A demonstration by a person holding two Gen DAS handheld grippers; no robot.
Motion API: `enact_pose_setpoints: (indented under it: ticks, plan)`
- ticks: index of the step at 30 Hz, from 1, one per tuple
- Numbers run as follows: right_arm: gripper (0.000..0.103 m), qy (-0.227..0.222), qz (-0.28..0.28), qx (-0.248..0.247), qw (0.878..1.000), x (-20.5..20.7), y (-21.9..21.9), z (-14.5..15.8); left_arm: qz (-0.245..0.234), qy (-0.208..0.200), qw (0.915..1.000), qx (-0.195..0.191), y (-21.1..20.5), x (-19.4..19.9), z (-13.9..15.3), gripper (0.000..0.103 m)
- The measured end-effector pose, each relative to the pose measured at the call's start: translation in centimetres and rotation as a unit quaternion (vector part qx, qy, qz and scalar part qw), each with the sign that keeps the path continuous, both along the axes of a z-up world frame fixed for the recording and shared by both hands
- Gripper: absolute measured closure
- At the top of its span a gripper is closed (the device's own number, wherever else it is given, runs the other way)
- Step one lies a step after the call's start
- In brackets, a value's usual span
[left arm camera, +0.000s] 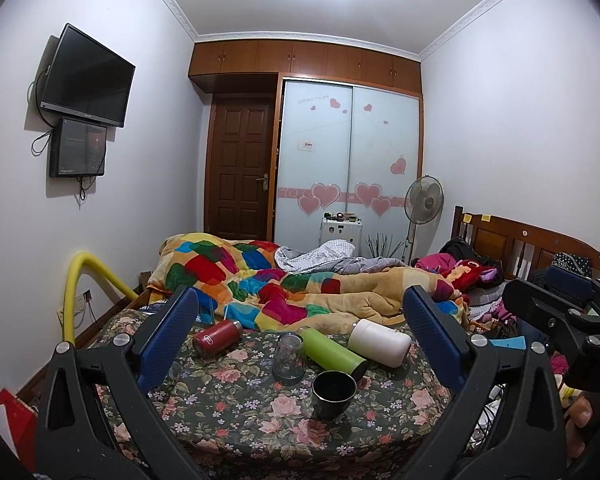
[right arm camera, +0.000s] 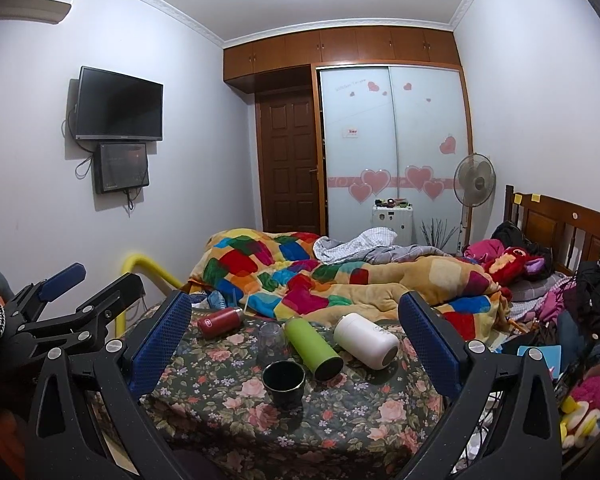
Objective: Flip cup upright
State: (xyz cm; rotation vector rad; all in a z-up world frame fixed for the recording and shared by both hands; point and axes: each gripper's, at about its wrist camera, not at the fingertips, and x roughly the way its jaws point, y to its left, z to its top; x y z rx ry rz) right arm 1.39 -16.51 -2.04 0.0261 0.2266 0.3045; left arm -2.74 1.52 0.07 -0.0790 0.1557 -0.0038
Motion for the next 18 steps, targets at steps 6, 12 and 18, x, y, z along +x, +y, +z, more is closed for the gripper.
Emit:
enact_pose_setpoints:
  ticks: [6,12,18]
  plan:
    - [0.000,-0.001,0.000,0.000,1.000,0.02,0.02,0.00,-0.003,-0.001,1.0000,0.001,-0.02,0.11,-0.03,0.000]
    - [0.000,-0.001,-0.001,0.000,1.000,-0.01,0.06,0.06,-0.008,-0.002,1.0000,0.001,0.04,0.38,0.18,0.000]
    - [0.000,0.000,-0.001,0.000,1.000,-0.01,0.02,0.05,-0.012,-0.003,0.9999,0.002,-0.05,0.36,0.30,0.000]
